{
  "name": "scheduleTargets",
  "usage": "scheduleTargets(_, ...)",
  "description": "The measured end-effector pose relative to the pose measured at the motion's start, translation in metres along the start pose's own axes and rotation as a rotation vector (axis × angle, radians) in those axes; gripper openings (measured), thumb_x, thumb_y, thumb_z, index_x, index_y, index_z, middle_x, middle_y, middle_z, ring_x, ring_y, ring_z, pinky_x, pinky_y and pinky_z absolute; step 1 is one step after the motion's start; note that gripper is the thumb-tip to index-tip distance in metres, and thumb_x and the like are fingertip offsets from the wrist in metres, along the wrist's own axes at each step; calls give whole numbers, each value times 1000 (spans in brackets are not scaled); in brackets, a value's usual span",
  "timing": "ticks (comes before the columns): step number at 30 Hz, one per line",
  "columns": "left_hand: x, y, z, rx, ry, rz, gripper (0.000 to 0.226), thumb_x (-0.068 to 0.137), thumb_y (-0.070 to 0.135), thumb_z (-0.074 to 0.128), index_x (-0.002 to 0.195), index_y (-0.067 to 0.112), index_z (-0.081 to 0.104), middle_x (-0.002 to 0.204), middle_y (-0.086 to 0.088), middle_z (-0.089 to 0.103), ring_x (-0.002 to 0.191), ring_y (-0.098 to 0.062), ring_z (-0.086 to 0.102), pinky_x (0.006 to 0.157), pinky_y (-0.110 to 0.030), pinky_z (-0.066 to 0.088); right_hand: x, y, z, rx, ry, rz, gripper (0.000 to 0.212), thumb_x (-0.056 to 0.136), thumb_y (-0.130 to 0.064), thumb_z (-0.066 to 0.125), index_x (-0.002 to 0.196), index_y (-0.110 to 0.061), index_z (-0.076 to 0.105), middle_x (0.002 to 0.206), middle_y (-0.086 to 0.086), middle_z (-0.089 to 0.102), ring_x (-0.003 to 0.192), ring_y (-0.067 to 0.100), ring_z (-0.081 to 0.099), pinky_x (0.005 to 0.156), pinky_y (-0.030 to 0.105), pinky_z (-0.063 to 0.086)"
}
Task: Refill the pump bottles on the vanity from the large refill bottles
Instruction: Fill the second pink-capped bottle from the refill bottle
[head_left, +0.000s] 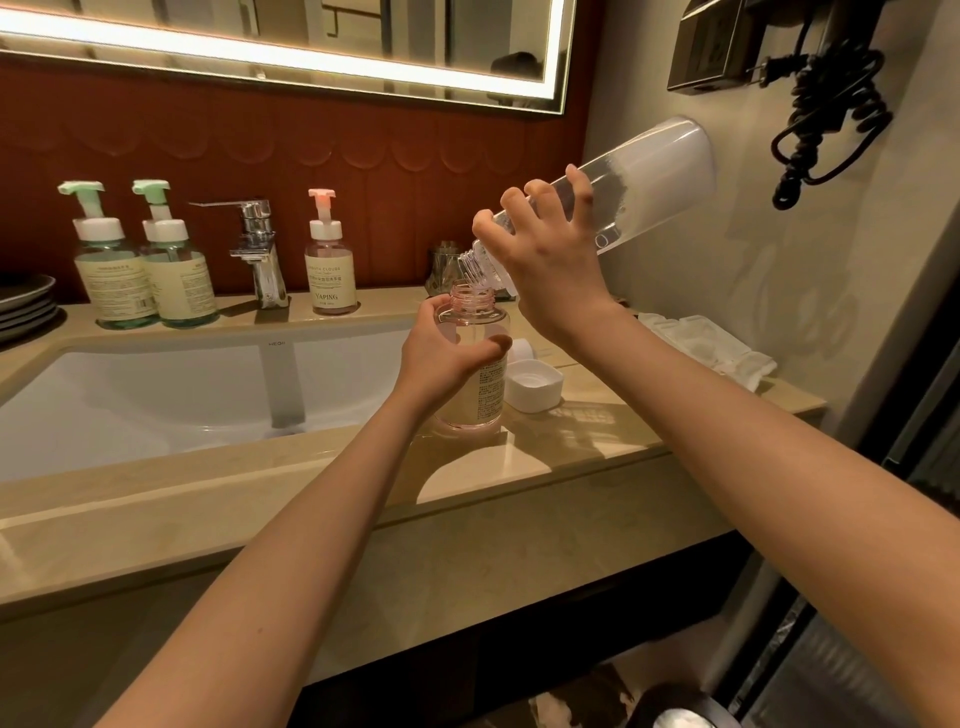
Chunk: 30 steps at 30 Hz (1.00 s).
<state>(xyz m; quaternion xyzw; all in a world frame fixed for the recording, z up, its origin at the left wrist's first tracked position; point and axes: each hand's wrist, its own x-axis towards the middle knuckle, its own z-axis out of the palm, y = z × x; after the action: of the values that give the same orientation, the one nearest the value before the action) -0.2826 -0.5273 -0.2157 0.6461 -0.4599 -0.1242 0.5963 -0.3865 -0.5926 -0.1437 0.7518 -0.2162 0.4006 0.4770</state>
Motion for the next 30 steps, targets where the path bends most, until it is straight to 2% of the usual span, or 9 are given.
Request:
scheduleTargets(18,1,-1,0,2,0,-6,83,73,31,78,140,15,31,142,-7,42,127,-23,41,91,-25,35,1,-1,-3,10,-32,7,57,42,-11,85,95,-19,68,96,8,67,91,28,65,91,52,46)
scheduleTargets(30,1,0,0,-5,2,-12,83,73,31,78,140,15,31,143,-7,42,127,-23,41,90,-25,34,-1,-2,-4,59,-98,77,54,52,-5,80,103,-15,64,104,12,64,100,33,61,98,54,39)
